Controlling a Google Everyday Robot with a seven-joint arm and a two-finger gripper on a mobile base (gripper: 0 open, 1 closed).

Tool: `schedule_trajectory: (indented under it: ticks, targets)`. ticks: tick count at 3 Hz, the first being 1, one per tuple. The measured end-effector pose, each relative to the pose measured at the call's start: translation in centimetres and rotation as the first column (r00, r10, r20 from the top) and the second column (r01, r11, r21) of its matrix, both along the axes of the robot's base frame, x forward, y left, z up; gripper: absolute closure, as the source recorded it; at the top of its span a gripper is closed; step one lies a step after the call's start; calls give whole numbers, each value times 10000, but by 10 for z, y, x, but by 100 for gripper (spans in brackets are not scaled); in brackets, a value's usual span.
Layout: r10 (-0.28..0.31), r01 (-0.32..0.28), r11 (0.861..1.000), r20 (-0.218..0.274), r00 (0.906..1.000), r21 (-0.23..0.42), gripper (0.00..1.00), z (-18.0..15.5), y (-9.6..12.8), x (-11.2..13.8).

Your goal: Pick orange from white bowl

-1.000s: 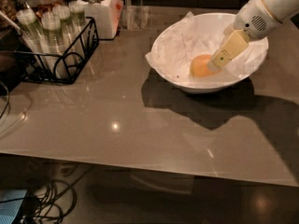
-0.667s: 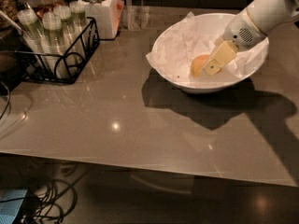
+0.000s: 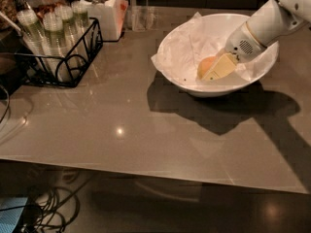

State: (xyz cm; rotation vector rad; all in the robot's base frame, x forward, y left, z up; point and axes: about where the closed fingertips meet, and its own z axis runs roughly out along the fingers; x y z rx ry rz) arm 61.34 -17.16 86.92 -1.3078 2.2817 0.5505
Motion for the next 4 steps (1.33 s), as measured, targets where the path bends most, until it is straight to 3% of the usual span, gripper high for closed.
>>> schedule_trajectory:
  ticks: [3, 4]
  targets:
    - [2, -2, 10000, 0, 10000, 4, 86, 0, 0, 0]
    - [94, -95, 9997, 32, 10000, 214, 100, 5, 2, -2]
